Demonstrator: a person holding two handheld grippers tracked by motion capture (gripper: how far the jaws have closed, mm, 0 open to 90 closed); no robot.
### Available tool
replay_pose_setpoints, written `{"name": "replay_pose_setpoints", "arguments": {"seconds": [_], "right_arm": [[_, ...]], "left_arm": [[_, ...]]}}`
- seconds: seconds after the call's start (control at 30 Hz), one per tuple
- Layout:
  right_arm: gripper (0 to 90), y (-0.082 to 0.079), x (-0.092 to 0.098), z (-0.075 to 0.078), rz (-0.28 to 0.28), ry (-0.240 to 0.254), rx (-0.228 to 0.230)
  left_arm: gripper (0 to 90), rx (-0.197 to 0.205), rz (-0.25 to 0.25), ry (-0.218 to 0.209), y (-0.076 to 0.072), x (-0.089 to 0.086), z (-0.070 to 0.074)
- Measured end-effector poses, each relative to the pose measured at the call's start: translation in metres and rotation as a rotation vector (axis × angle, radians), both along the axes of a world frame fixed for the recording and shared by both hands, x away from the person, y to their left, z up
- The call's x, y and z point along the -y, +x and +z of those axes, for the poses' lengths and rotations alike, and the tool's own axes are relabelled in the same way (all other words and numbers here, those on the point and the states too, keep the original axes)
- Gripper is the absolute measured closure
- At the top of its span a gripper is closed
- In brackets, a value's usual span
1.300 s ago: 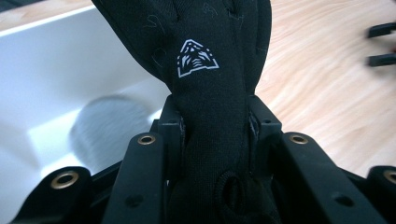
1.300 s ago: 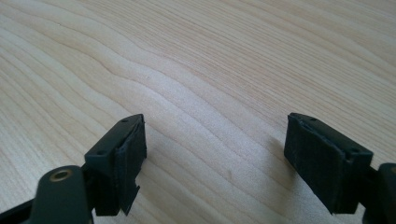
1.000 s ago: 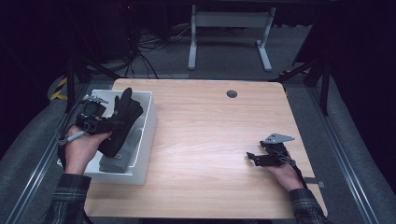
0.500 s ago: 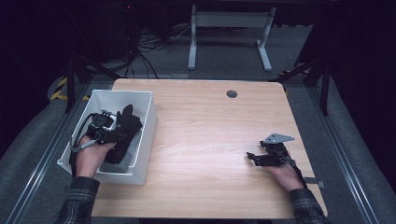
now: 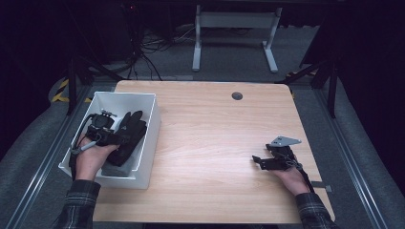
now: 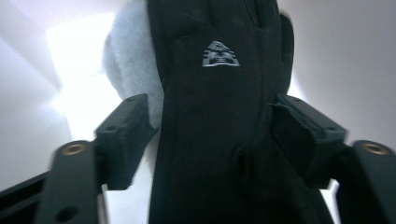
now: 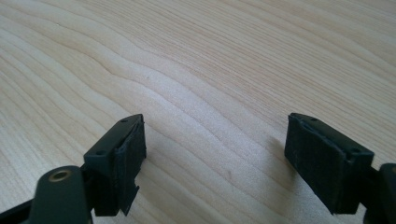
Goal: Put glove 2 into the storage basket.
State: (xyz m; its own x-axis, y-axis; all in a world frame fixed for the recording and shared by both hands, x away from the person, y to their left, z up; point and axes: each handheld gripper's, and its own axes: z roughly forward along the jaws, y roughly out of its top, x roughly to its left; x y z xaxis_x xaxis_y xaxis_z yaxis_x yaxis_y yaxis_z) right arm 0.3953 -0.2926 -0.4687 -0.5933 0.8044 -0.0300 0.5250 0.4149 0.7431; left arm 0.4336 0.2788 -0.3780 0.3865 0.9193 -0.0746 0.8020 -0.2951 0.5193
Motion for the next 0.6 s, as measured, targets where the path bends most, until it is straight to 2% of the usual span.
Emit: {"name": "replay_pose_setpoints", "arguments": {"seconds": [0.2, 0.3, 0.37, 0.6], "right_arm": [[21.1, 0.0, 0.0, 0.0, 0.0, 0.0, 0.0], [21.1, 0.0, 0.0, 0.0, 0.0, 0.0, 0.0], [21.0, 0.0, 0.0, 0.0, -0.001, 0.0, 0.0], [21.0, 0.0, 0.0, 0.0, -0.001, 0.0, 0.0]], "left_arm": [[18.1, 0.041, 0.012, -0.003, -0.002, -0.002, 0.012], [16.8, 0.065, 0.004, -0.021, -0.004, -0.001, 0.022], [16.8, 0.08, -0.021, -0.024, -0.006, 0.002, 0.029], [16.6, 0.11, -0.067, -0.079, -0.009, 0.012, 0.045]]}}
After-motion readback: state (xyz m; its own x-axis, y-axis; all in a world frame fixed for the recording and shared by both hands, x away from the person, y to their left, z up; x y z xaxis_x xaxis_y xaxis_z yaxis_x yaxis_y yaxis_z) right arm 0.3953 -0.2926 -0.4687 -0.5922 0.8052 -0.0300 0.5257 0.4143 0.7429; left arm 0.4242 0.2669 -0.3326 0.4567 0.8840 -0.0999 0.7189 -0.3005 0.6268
